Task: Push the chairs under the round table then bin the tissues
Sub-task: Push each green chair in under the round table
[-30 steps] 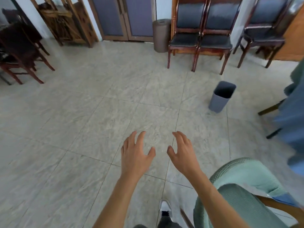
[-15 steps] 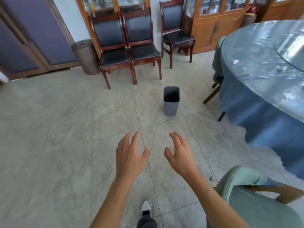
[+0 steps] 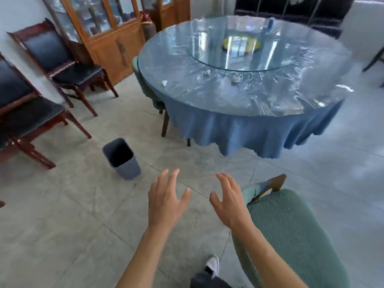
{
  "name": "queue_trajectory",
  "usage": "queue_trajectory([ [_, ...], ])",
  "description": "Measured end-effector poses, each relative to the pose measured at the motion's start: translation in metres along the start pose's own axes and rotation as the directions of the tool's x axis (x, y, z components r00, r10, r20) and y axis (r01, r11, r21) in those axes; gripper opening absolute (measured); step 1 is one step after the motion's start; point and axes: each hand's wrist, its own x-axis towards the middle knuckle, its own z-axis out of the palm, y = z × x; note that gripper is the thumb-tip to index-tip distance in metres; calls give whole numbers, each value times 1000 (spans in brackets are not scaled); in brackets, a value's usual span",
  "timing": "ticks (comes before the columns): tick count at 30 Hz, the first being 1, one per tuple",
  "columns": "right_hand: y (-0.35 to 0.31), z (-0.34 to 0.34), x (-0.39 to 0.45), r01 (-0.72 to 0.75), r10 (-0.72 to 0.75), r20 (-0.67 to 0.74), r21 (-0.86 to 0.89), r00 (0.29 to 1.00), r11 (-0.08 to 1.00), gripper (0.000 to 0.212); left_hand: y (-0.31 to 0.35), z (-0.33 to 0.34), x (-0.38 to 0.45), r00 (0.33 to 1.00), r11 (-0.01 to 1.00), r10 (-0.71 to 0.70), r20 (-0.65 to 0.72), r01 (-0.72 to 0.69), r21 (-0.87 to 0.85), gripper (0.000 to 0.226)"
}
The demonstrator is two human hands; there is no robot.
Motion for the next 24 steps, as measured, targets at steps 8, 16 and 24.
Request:
queue_trajectory([
  [8,83,-71,20,-298,315,-253,103,915,949,55,116,67,81,919,931,364,155,-351,-104,63],
  [16,136,-108,-33,-562,613,-448,257,651,786,56,208,115,87,697,758,650,303,-620,-201,62],
  [24,128,-96,-80,-680,757,-560,410,339,608,56,237,144,86,409,542,827,387,-764,-350,63],
])
